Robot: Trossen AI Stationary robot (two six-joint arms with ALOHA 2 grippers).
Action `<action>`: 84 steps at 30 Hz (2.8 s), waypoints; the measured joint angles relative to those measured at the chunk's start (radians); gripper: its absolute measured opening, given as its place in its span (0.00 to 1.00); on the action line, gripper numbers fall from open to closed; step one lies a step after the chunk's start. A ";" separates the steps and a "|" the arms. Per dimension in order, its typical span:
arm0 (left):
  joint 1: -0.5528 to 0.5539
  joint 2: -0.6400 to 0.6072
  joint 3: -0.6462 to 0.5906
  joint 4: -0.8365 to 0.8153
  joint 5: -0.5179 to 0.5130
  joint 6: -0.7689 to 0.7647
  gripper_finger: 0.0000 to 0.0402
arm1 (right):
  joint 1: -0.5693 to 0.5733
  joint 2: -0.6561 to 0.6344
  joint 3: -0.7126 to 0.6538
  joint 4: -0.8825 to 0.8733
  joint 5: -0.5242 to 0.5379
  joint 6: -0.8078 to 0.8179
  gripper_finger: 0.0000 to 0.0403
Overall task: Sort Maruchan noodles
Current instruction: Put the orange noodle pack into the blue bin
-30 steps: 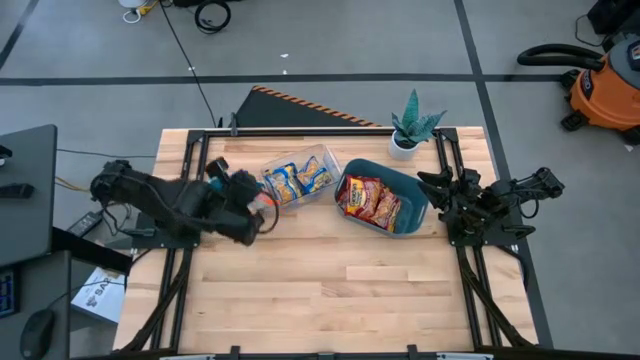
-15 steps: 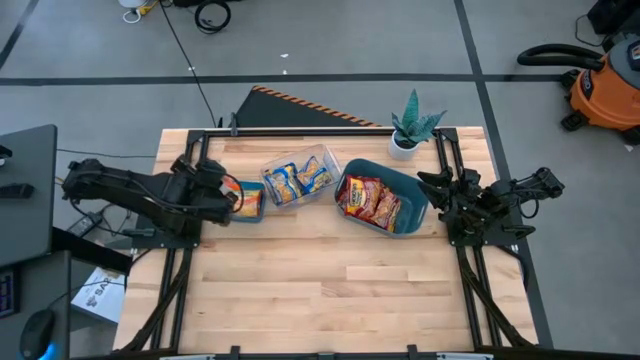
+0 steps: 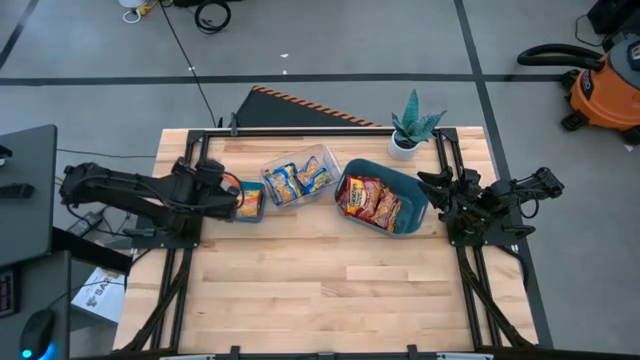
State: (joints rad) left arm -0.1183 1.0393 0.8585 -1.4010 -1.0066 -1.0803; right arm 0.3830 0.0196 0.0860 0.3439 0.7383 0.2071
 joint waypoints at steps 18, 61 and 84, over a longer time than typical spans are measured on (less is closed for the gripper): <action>0.057 0.001 -0.164 0.410 -0.049 0.236 0.02 | 0.000 0.000 0.000 0.000 0.000 0.000 0.49; 0.140 0.006 -0.003 0.129 0.666 0.271 0.23 | 0.000 0.000 0.000 -0.001 0.000 0.000 0.49; 0.139 0.156 -0.088 0.357 0.764 0.334 0.20 | 0.000 0.000 0.000 0.000 0.000 0.000 0.49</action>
State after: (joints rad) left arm 0.0212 1.1950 0.7701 -1.0437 -0.2427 -0.7467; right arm 0.3829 0.0193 0.0860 0.3435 0.7387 0.2073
